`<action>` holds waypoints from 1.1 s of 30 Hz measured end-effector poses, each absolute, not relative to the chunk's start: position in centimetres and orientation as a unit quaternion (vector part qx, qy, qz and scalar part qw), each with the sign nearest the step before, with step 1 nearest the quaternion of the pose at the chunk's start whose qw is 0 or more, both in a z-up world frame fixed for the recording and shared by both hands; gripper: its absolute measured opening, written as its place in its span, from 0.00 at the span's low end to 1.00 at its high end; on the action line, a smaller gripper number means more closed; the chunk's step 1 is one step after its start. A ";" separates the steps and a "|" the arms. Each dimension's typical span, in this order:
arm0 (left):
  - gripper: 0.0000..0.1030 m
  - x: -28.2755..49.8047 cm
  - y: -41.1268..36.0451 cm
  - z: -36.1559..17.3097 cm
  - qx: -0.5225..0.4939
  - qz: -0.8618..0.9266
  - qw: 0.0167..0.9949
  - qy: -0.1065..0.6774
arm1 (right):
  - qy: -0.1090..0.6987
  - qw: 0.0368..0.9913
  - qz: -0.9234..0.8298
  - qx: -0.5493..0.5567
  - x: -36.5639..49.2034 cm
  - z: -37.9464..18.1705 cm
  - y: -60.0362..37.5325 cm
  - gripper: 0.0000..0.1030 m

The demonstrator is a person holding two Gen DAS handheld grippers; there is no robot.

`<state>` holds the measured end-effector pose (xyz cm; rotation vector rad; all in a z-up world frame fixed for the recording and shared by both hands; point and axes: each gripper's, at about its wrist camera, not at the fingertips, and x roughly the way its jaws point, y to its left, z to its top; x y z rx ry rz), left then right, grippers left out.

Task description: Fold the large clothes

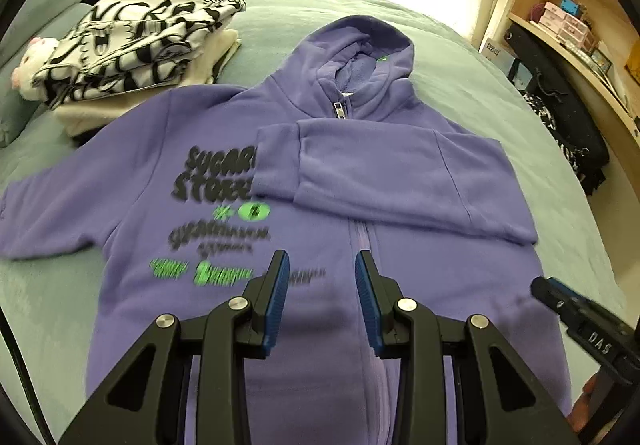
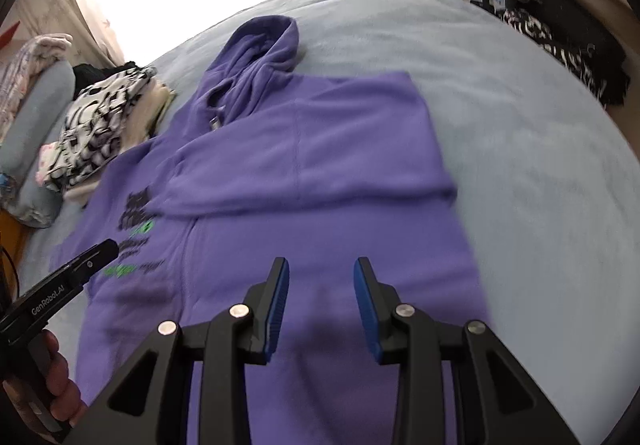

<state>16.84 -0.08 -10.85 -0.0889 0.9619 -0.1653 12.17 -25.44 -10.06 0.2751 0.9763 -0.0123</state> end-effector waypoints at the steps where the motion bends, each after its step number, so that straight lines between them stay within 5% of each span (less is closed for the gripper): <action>1: 0.32 16.0 0.2 -10.7 -0.040 -0.077 0.884 0.459 | 0.469 0.873 -0.004 0.136 11.4 -10.2 -25.1 0.33; 21: 0.53 5.8 15.1 -7.8 -0.090 -0.031 0.897 0.432 | 0.457 0.884 0.083 0.055 5.0 -7.0 -9.0 0.41; 33: 0.54 9.8 31.7 -13.8 -0.273 -0.023 0.858 0.434 | 0.438 0.891 0.120 -0.002 11.3 -7.8 2.0 0.41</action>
